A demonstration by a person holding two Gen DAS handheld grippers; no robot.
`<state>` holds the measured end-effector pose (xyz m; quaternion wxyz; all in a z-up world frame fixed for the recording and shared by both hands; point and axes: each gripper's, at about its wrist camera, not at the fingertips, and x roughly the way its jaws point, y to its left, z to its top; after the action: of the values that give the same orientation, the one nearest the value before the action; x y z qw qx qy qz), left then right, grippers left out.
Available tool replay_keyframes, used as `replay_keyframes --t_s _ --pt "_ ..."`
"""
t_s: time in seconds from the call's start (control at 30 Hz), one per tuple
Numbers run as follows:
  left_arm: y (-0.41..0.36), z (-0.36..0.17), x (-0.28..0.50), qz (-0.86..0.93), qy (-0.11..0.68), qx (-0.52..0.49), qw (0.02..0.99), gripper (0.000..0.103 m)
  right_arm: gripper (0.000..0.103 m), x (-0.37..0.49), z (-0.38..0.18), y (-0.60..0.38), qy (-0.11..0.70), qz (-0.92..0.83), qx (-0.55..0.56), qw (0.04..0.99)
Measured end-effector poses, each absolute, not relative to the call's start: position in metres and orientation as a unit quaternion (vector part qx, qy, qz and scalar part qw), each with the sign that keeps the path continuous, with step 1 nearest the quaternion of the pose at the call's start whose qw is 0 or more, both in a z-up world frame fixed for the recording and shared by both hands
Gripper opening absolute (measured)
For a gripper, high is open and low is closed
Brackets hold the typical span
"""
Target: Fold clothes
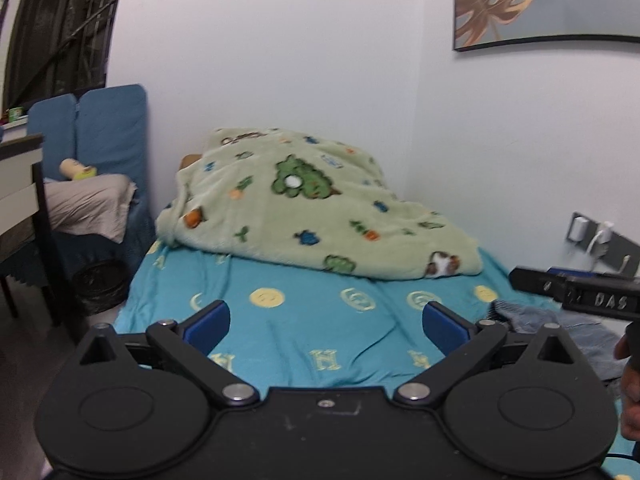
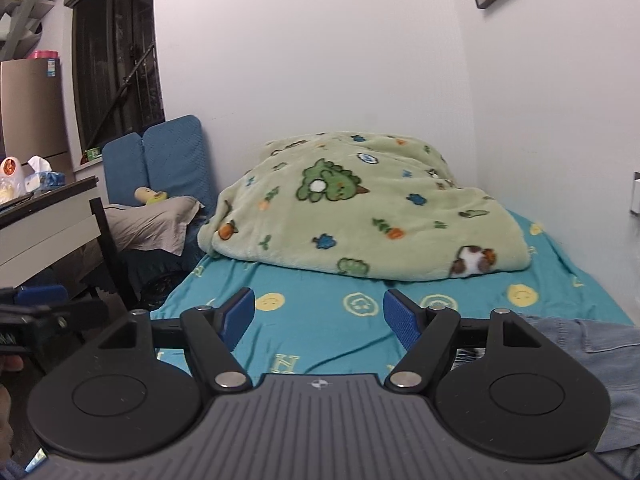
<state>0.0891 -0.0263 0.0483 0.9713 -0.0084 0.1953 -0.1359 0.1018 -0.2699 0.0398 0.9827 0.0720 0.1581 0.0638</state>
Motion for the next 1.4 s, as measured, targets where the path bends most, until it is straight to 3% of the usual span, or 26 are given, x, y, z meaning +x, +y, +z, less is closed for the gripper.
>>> replay_keyframes --t_s 0.3,0.8,0.97,1.4 --pt "-0.020 0.017 0.107 -0.111 0.214 -0.001 0.971 0.103 0.075 0.108 0.006 -0.266 0.163 0.045 0.104 0.980" --pt "-0.012 -0.004 0.119 -0.058 0.227 0.012 0.972 0.103 0.083 0.117 -0.023 -0.245 0.185 0.032 0.032 0.982" --pt "-0.013 -0.003 0.116 -0.047 0.221 0.022 0.974 0.103 0.101 0.117 -0.023 -0.245 0.175 0.029 0.034 0.984" --pt "-0.012 0.001 0.108 -0.035 0.204 0.017 0.978 0.103 0.103 0.113 -0.021 -0.238 0.162 0.043 0.019 0.986"
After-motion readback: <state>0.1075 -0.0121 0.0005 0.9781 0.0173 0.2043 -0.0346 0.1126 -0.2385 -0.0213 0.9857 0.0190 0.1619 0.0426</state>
